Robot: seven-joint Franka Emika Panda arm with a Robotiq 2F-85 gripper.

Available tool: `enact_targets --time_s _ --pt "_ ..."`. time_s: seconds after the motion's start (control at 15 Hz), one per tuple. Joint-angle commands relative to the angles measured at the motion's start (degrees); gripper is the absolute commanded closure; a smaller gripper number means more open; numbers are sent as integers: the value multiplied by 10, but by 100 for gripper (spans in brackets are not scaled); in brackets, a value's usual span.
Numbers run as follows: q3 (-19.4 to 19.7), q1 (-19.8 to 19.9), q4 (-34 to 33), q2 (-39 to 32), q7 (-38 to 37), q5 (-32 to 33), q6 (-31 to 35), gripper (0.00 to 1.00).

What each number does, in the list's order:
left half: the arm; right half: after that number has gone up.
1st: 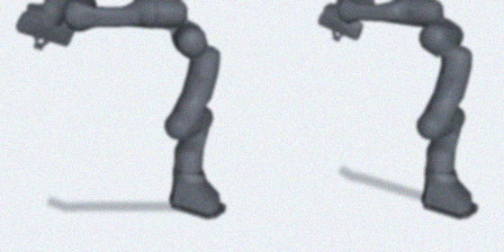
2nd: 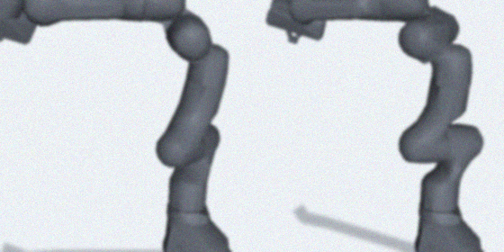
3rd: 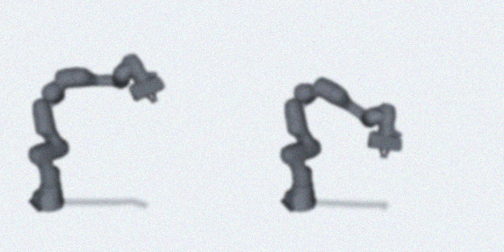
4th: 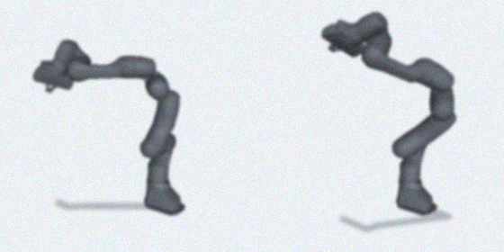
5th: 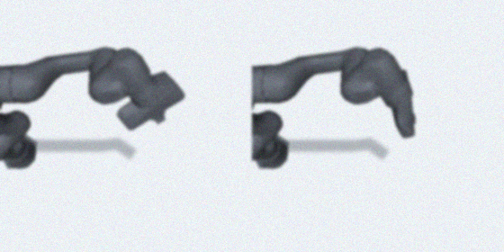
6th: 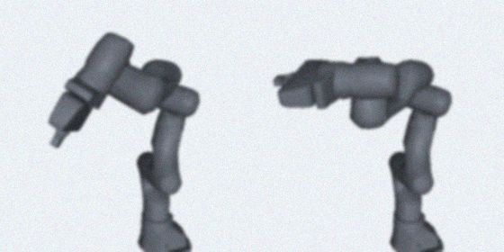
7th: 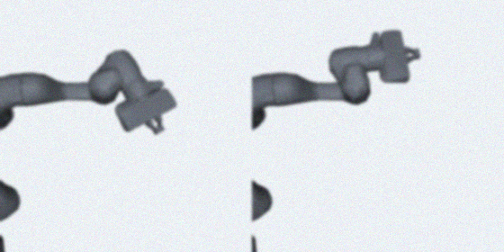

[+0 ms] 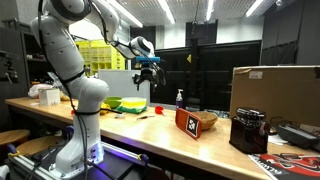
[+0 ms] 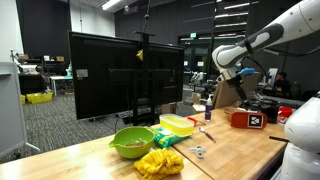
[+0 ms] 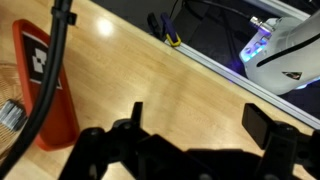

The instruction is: Put the orange lid on the yellow lunchbox

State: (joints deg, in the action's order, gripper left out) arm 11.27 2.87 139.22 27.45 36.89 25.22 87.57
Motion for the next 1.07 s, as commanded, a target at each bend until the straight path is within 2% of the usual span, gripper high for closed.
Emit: enact_targets --time_s 0.0,0.27,0.4,0.47,0.53,0.73,1.0 --pt "33 3 -42 -40 46 10 82 0" --pt "90 34 -87 -95 134 -1 205 0" --pt "111 51 -122 -139 187 -12 236 0" --pt "112 59 -140 -157 204 -15 231 0" --pt "91 66 -94 -111 170 -9 231 0" --pt "98 78 -128 -152 196 -11 233 0" --pt "96 76 -126 -155 213 -18 249 0"
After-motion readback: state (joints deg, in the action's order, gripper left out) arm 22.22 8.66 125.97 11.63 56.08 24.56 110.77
